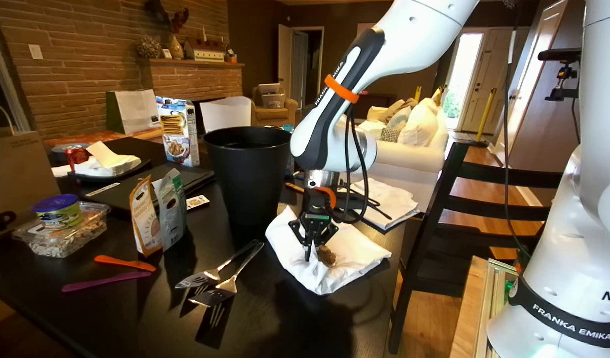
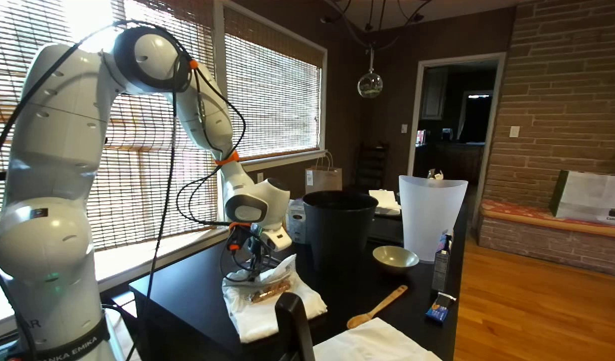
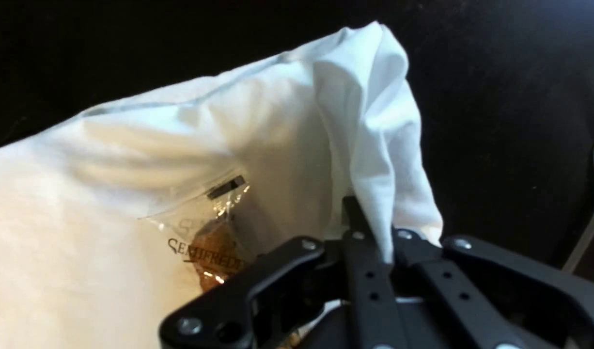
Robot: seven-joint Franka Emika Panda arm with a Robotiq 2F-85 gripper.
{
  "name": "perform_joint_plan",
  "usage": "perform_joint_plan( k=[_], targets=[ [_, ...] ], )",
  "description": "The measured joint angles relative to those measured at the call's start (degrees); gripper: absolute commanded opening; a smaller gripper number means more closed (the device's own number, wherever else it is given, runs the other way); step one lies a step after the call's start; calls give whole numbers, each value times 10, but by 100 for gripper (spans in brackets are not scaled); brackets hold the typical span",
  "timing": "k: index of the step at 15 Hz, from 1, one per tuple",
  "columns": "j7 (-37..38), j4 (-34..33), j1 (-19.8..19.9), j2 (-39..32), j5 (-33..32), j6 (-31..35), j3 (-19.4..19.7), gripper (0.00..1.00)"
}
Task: Unfold the white cloth on the left, remove the brown object in a plastic wrapping from the white cloth and put it on the table
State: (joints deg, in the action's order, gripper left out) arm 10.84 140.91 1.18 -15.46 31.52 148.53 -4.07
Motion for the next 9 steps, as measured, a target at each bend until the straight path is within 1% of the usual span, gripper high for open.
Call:
perform_joint_plan(
  k=[3,6,9],
  targets=[
    [-13,0,-14,6,-4,7,-16,1],
    [-16,6,-41,7,-47,17,-22,2],
    [-17,19,-64,7,-98,46,-25,3]
  ],
)
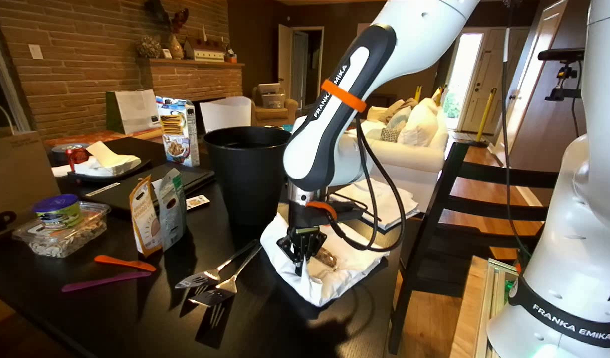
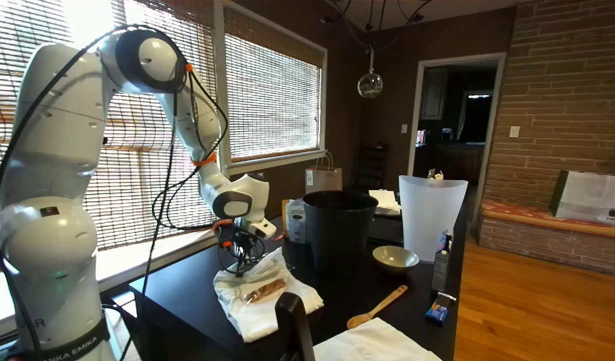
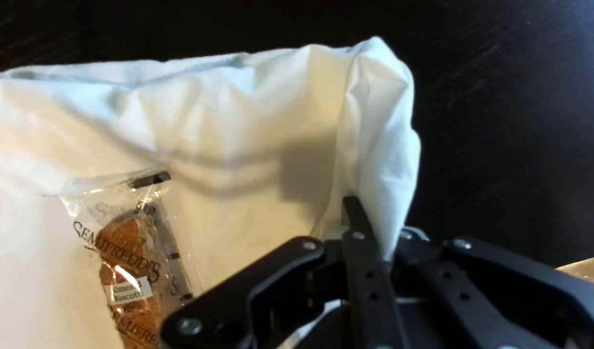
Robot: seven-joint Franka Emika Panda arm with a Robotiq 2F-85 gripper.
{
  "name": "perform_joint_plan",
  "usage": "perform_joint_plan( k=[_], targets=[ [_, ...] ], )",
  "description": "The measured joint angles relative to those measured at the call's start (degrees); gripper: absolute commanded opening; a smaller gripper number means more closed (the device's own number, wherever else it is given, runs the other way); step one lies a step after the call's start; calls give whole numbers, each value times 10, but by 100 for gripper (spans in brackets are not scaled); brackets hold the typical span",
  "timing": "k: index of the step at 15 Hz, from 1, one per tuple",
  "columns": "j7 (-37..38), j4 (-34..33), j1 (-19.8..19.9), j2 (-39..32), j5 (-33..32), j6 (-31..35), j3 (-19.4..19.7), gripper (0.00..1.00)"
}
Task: Unfold the white cloth on the left, remove the brown object in a plastic wrapping from the white cloth and put it on the table
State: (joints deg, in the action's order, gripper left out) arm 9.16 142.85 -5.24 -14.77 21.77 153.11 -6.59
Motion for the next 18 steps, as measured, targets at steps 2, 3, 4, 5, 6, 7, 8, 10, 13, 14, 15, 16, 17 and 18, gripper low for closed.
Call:
perform_joint_plan(
  k=[2,3,4,5,6,7,8,10,13,14,15,16,17,18],
  targets=[
    [-6,7,-8,0,-18,26,-4,3],
    [-8,11,-10,1,-24,40,-6,3],
    [-13,15,-11,3,-25,54,-10,3],
    [-24,19,-8,8,-22,64,-16,5],
    [-38,23,-4,15,-16,70,-24,29],
    [-50,28,0,22,-15,73,-29,31],
    [-60,32,2,28,-15,74,-33,36],
    [-81,39,8,38,-8,74,-41,49],
    [-138,48,23,59,48,78,-60,69],
    [-178,51,31,72,91,77,-73,76],
    [-217,55,37,87,135,75,-83,84],
    [-251,58,38,103,171,70,-86,90],
    [-277,61,39,119,199,65,-86,98],
    [-293,65,41,135,212,61,-85,99]
  ],
)
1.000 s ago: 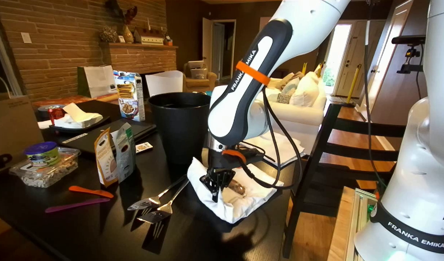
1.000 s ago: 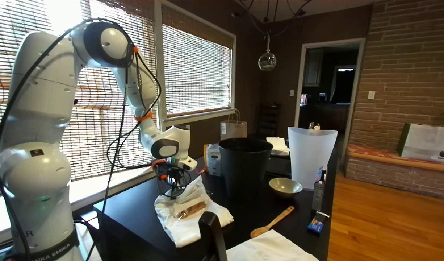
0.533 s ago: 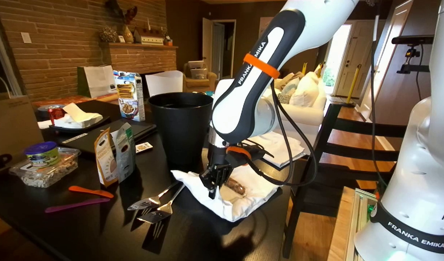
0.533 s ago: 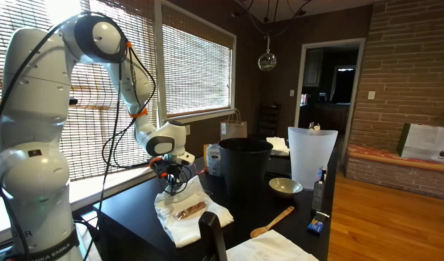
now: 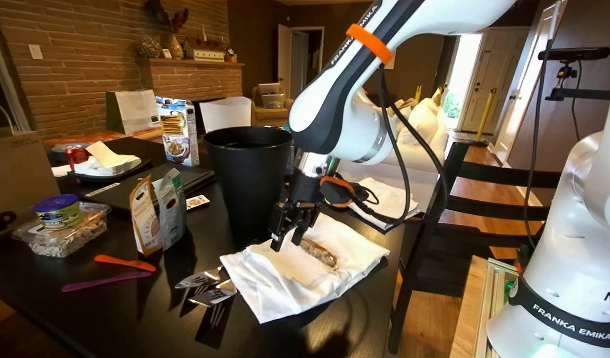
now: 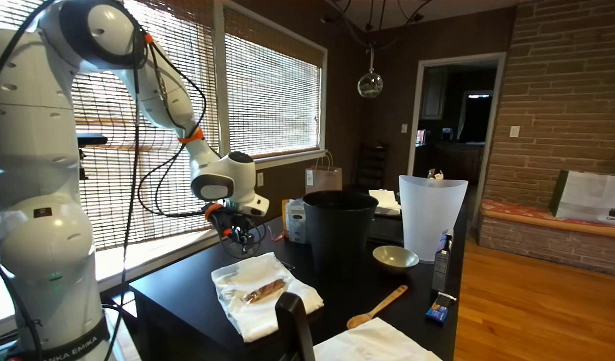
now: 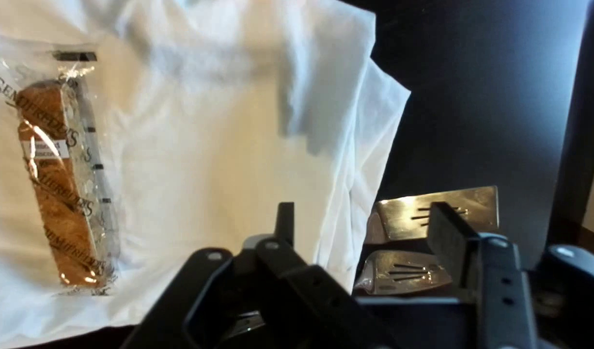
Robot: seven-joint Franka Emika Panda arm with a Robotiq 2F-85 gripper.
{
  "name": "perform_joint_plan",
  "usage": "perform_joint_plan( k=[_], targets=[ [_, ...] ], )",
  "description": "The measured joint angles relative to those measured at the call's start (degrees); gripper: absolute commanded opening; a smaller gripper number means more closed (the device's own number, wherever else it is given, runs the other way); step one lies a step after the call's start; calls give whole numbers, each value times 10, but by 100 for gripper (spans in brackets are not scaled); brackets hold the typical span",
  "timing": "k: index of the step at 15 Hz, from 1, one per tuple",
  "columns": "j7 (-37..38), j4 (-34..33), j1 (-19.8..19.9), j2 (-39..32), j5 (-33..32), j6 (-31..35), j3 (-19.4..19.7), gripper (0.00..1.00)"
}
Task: Unfold the white cloth on the left, remove the brown object in a plastic wrapping from the white cloth and put it on the table
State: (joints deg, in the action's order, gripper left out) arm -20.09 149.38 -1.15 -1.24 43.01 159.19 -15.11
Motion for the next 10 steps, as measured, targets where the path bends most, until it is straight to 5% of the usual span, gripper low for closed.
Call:
perform_joint_plan(
  k=[3,10],
  targets=[
    [8,22,-2,32,-37,1,26,100],
    [210,94,16,-8,-362,66,111,100]
  ],
)
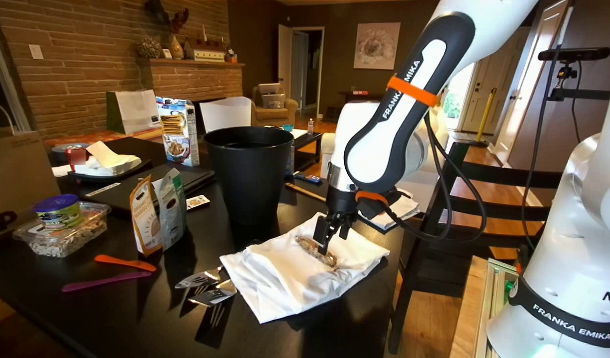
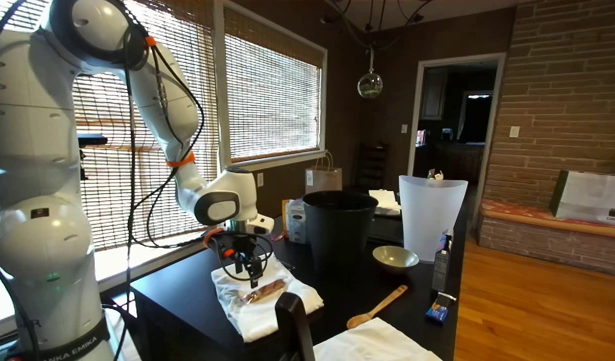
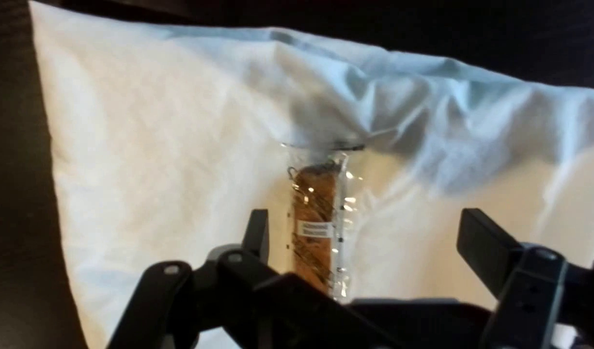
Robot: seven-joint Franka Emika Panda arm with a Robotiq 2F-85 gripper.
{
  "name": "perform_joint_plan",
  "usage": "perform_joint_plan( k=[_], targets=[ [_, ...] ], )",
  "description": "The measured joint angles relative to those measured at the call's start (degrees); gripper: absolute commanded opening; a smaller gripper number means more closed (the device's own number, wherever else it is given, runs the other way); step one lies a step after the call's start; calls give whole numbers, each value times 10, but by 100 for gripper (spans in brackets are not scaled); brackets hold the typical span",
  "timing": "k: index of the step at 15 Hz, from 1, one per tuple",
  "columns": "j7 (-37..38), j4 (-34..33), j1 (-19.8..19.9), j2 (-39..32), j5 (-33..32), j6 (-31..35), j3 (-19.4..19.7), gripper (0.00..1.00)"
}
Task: Unfold the white cloth on the left, remove the brown object in a plastic wrapping from the white cloth and put it on the table
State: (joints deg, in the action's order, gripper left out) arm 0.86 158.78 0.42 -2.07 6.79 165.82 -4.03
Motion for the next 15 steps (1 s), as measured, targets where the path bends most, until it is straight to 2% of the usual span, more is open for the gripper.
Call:
perform_joint_plan(
  k=[3,5,10,15],
  targets=[
    [105,-9,-1,-11,-134,-3,42,100],
    [156,-19,-5,-11,-183,-9,56,100],
    [218,-42,-25,-30,-200,-24,57,100],
    [243,-69,-44,-76,-200,-23,66,100]
  ],
)
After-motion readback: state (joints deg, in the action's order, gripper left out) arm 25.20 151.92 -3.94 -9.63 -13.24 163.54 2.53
